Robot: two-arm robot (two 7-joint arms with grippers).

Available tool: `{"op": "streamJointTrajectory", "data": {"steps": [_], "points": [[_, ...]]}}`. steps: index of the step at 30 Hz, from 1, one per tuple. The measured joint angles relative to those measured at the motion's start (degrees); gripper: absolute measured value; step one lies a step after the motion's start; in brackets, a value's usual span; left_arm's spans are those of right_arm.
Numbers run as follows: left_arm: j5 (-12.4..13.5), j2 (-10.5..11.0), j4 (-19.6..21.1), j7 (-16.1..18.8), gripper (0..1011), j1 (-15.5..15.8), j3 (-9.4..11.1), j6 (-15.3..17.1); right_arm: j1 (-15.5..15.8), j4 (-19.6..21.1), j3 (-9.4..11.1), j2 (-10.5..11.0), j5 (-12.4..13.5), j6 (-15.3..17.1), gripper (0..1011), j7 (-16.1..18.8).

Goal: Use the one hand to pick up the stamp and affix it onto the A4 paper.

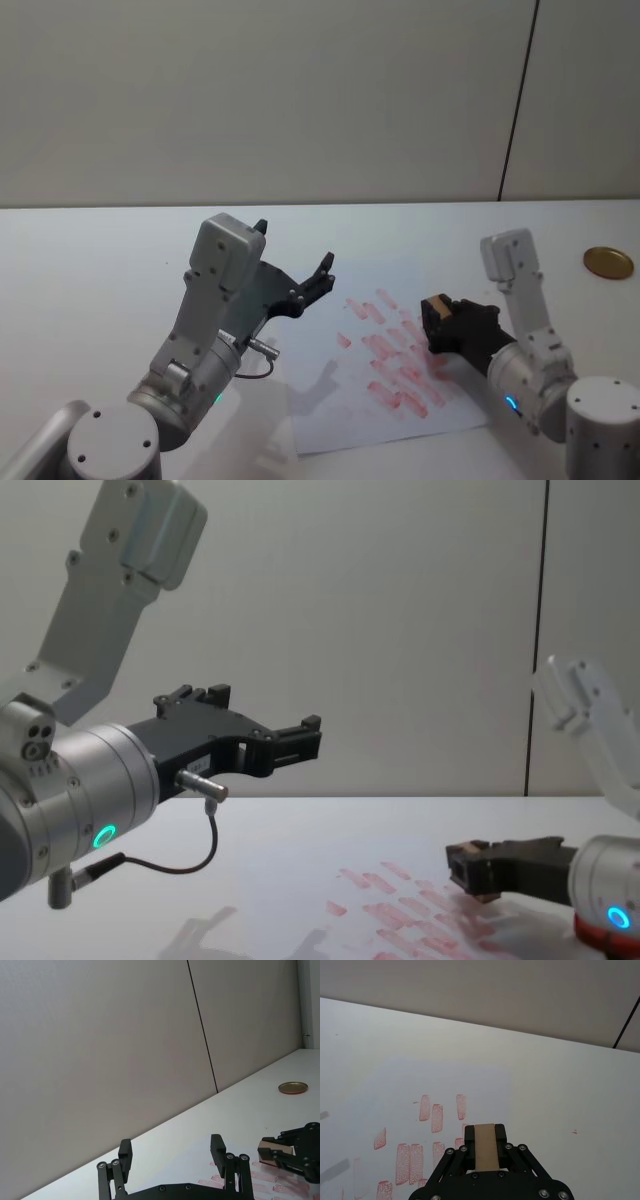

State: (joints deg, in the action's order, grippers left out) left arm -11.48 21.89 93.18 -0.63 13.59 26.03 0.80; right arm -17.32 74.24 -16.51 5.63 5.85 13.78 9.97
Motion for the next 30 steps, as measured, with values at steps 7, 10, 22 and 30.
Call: {"op": "streamJointTrajectory", "data": {"steps": [7, 10, 22, 30], "points": [[0.0, 0.0, 0.0, 0.0, 993, 0.0, 0.0, 0.0, -1.4, -2.9, -0.2, -0.8, 0.4, -0.1, 219, 1.1], [0.0, 0.0, 0.0, 0.0, 993, 0.0, 0.0, 0.0, -1.8, -3.7, -0.3, -1.1, 0.3, 0.0, 219, 1.4], [0.0, 0.0, 0.0, 0.0, 993, 0.0, 0.0, 0.0, -2.8, -4.7, -0.7, -1.6, -0.8, 1.9, 219, 1.9], [0.0, 0.0, 0.0, 0.0, 993, 0.0, 0.0, 0.0, -3.3, -5.0, -0.8, -1.7, -1.8, 4.0, 219, 2.0]]}}
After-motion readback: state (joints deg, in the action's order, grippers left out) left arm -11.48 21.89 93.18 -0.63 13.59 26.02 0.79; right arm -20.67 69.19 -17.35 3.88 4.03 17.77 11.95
